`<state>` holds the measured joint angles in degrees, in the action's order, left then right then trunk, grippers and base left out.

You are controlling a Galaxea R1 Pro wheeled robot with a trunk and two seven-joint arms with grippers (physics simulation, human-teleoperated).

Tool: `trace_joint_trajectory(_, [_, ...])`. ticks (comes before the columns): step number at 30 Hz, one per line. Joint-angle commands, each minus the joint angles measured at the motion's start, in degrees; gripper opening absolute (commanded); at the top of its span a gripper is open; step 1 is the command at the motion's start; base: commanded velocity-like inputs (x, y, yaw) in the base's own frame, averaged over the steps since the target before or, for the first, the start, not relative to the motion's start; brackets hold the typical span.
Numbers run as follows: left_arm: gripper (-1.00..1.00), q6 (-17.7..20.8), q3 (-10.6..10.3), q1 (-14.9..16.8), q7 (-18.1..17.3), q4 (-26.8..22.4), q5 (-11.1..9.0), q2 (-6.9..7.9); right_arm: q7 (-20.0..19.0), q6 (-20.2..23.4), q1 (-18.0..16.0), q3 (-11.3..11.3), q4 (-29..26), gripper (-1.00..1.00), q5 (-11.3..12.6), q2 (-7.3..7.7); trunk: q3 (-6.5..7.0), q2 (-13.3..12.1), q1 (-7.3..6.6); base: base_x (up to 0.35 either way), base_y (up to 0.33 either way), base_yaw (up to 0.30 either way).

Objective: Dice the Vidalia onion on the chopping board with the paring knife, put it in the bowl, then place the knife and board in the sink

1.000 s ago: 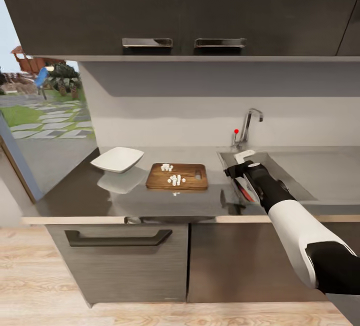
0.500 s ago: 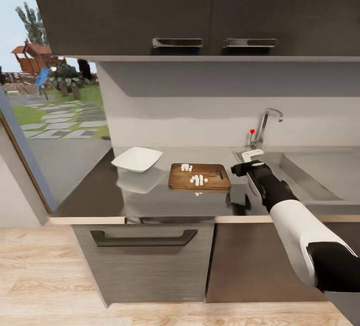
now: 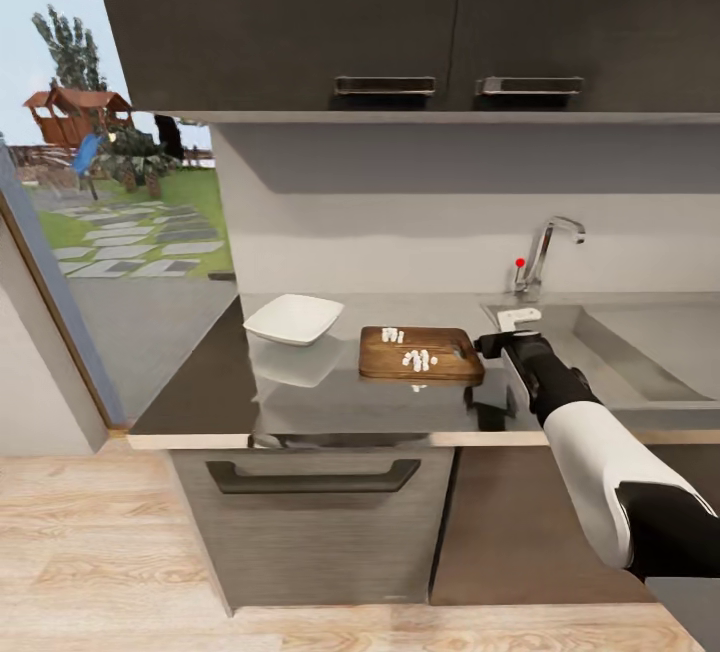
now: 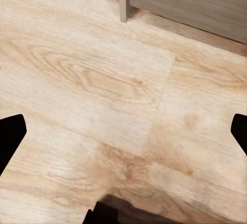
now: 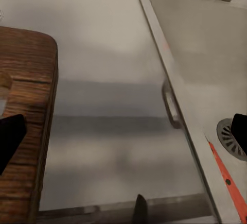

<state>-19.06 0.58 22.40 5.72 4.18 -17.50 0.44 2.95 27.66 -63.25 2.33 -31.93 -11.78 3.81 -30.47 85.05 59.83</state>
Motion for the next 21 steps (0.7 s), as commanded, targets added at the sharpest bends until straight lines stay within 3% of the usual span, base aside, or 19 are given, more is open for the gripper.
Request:
trace_joint_trajectory(1, [1.00, -0.35, 0.04, 0.10, 0.00, 0.22, -0.08, 0.01, -0.08, 0.29, -0.03, 0.13, -0.02, 1.00, -0.44, -0.03, -0.06, 0.04, 0.00, 0.000, 0.133, 0.000])
trace_joint_trajectory(10, [1.00, -0.34, 0.04, 0.10, 0.00, 0.22, -0.08, 0.08, 0.46, 0.29, -0.03, 0.17, 0.03, 1.00, -0.39, -0.03, -0.06, 0.04, 0.00, 0.079, 0.240, 0.000])
trace_joint_trajectory(21, [1.00, -0.28, 0.04, 0.10, 0.00, 0.23, -0.08, 0.03, 0.49, 0.24, -0.03, 0.38, -0.06, 1.00, -0.35, 0.19, -0.06, 0.04, 0.00, 0.021, 0.029, 0.000])
